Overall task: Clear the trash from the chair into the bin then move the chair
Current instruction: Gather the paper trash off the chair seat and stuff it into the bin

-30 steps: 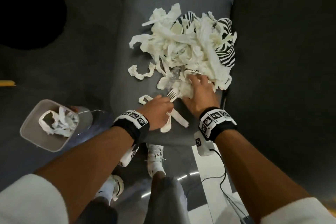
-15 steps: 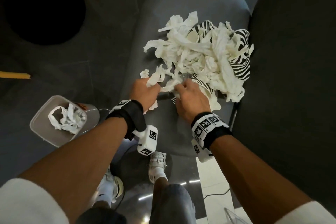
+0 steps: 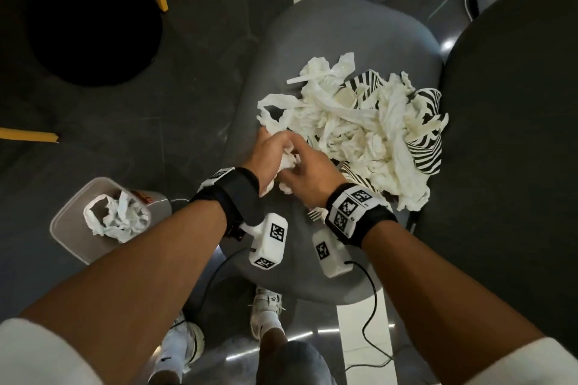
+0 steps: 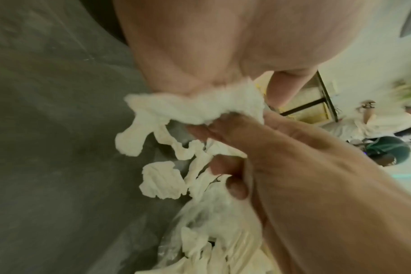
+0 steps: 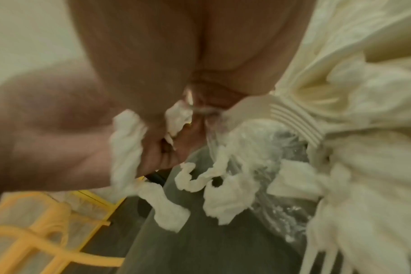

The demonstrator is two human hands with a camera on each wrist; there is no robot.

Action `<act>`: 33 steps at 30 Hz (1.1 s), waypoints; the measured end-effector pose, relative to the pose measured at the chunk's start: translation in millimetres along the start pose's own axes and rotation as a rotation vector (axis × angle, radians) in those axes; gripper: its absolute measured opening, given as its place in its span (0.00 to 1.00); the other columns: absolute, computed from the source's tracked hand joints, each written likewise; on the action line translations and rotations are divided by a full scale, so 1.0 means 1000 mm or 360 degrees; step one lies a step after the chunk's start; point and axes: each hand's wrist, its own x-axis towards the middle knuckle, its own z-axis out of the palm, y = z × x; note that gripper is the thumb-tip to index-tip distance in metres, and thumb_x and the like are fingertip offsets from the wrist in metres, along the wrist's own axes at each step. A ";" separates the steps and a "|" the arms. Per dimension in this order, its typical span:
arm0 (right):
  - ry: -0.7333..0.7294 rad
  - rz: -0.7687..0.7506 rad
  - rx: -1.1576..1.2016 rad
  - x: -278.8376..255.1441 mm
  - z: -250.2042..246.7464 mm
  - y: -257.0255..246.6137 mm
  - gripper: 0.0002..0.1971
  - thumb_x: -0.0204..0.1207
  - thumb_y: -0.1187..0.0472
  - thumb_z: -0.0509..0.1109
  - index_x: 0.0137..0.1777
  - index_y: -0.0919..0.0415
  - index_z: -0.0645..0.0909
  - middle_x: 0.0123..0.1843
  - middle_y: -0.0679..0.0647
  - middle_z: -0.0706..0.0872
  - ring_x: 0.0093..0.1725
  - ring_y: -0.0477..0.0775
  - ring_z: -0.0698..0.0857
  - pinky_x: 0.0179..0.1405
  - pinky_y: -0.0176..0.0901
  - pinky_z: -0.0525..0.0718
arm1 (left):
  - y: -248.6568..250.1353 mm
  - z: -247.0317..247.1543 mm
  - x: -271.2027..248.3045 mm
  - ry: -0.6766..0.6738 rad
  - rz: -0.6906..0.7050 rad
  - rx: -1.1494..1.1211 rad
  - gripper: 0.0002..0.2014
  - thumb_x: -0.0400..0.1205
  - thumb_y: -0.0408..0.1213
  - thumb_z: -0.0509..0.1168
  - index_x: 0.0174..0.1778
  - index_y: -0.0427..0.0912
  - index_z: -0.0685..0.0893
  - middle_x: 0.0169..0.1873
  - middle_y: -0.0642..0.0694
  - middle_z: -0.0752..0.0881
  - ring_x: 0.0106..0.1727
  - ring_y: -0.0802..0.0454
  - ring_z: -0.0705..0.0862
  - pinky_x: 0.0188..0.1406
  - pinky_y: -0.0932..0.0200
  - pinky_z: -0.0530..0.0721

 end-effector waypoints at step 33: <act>0.0122 -0.0136 -0.0527 0.012 -0.067 0.035 0.18 0.73 0.44 0.63 0.61 0.47 0.79 0.47 0.49 0.81 0.47 0.58 0.84 0.47 0.56 0.85 | 0.046 0.049 0.081 -0.0461 0.0125 0.1272 0.10 0.73 0.52 0.63 0.37 0.49 0.78 0.35 0.53 0.81 0.43 0.49 0.78 0.46 0.55 0.74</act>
